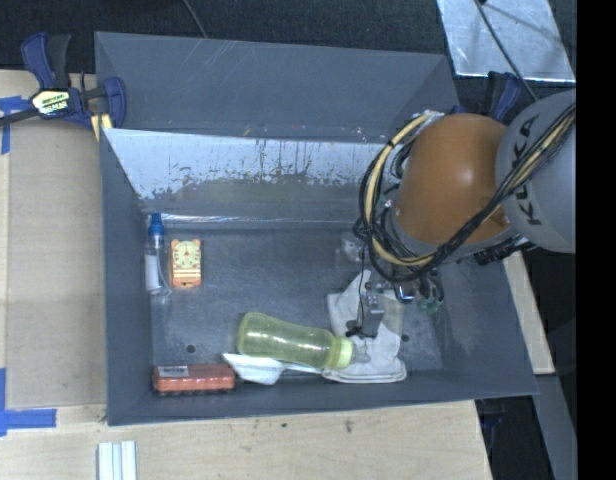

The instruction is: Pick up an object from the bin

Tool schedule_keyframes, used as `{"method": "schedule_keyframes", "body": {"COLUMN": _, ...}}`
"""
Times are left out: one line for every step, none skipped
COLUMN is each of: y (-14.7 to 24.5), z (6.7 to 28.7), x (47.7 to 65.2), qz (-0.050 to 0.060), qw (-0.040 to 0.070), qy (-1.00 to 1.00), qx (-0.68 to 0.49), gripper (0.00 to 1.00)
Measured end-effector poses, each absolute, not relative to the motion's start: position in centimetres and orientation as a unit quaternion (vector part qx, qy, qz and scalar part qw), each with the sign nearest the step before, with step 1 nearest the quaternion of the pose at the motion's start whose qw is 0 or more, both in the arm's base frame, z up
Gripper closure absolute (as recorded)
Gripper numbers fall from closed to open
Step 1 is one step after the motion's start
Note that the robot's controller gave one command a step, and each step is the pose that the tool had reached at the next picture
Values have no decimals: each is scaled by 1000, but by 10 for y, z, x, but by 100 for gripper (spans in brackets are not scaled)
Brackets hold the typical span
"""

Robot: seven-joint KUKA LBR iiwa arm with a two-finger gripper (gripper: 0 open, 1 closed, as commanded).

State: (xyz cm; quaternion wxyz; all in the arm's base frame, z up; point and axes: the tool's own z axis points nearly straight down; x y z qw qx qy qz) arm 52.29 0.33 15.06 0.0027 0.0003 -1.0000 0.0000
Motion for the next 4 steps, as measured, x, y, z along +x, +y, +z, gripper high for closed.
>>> {"method": "schedule_keyframes", "body": {"y": 3, "z": 155, "x": 524, "qz": 0, "qw": -1, "qy": -1000, "qx": 0, "gripper": 0}}
{"method": "schedule_keyframes", "body": {"y": 5, "z": 165, "x": 533, "qz": 0, "qw": -1, "qy": -1000, "qx": 9, "gripper": 0}}
{"method": "schedule_keyframes", "body": {"y": 21, "z": 188, "x": 543, "qz": 0, "qw": -1, "qy": -999, "qx": 39, "gripper": 0}}
{"method": "schedule_keyframes", "body": {"y": -9, "z": 172, "x": 558, "qz": -1, "qw": -5, "qy": -999, "qx": 40, "gripper": 0}}
